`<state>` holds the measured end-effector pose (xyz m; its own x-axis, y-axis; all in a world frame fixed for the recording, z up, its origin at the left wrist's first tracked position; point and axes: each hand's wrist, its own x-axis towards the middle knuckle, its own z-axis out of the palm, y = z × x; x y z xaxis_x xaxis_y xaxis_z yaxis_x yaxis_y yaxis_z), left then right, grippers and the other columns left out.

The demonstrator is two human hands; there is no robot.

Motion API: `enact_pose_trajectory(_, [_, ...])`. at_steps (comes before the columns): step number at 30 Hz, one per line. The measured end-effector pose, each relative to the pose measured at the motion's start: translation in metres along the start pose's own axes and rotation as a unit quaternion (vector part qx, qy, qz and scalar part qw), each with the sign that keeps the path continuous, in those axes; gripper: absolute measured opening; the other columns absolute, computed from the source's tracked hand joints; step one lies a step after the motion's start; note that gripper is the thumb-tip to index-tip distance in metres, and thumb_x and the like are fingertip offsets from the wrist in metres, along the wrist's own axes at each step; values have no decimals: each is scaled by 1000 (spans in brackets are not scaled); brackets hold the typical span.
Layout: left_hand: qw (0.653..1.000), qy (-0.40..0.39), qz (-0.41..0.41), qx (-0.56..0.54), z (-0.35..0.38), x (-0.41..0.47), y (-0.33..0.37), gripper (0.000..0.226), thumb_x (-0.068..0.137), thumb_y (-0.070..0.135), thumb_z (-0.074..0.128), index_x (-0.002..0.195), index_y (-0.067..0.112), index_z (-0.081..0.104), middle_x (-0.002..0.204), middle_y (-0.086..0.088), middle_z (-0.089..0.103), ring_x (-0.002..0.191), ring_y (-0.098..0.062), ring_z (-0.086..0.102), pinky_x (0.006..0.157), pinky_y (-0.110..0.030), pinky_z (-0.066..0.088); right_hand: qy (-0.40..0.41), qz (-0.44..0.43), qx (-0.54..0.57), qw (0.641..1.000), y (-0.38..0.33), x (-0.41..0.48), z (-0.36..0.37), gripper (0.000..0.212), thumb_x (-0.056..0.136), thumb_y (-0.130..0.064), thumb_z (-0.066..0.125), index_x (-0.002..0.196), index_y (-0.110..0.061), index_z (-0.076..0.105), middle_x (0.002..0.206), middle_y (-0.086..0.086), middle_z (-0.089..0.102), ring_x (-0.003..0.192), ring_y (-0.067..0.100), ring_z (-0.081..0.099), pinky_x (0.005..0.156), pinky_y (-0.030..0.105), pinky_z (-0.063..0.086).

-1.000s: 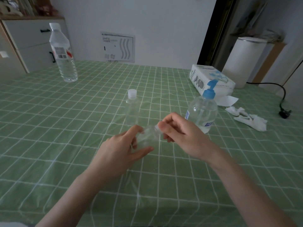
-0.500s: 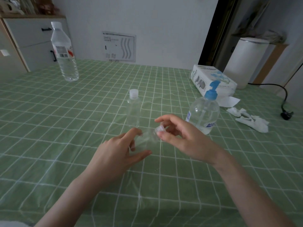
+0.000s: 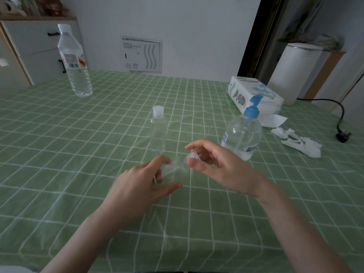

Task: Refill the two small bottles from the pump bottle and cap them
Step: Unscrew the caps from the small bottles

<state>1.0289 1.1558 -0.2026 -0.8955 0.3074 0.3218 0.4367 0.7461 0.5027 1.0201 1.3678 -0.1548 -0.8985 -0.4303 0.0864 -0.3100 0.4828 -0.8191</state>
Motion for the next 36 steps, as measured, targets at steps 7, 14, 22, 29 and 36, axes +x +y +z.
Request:
enact_pose_trajectory(7, [1000,9,13,3,1,0,-2,63,62,82,33,107,39,45,66,16,52,54,0,52,52,-23,46,-19,-2,2,1000,2,-1,-5,26,92,-27,63,118,-26,61,89,-14,65,90,4,64,89,23,53])
enact_pose_trajectory(14, [996,15,-16,-92,1,0,2,50,63,73,44,96,36,47,59,11,59,48,2,53,45,-11,39,48,-31,72,996,6,1,-14,15,90,-19,64,103,-26,66,90,10,69,83,19,67,80,24,57])
enact_pose_trajectory(22, [916,29,-102,-387,12,55,32,24,90,27,56,109,15,46,104,3,59,89,-4,60,64,-12,49,188,101,50,976,29,21,-12,20,82,-31,76,94,-23,62,86,-8,75,75,-3,67,60,3,46])
enact_pose_trajectory(29, [910,86,-154,-374,38,113,34,41,88,25,62,125,23,44,129,-4,50,108,-12,49,77,-17,40,239,140,10,961,49,35,6,21,84,-23,76,84,-26,55,88,-4,71,73,2,64,50,5,42])
enact_pose_trajectory(36, [915,88,-189,-345,60,132,20,45,86,18,64,127,18,44,134,-8,50,121,-21,48,94,-31,42,265,107,-43,957,61,51,13,21,87,-14,69,101,-19,55,80,-13,61,71,-8,57,56,0,43])
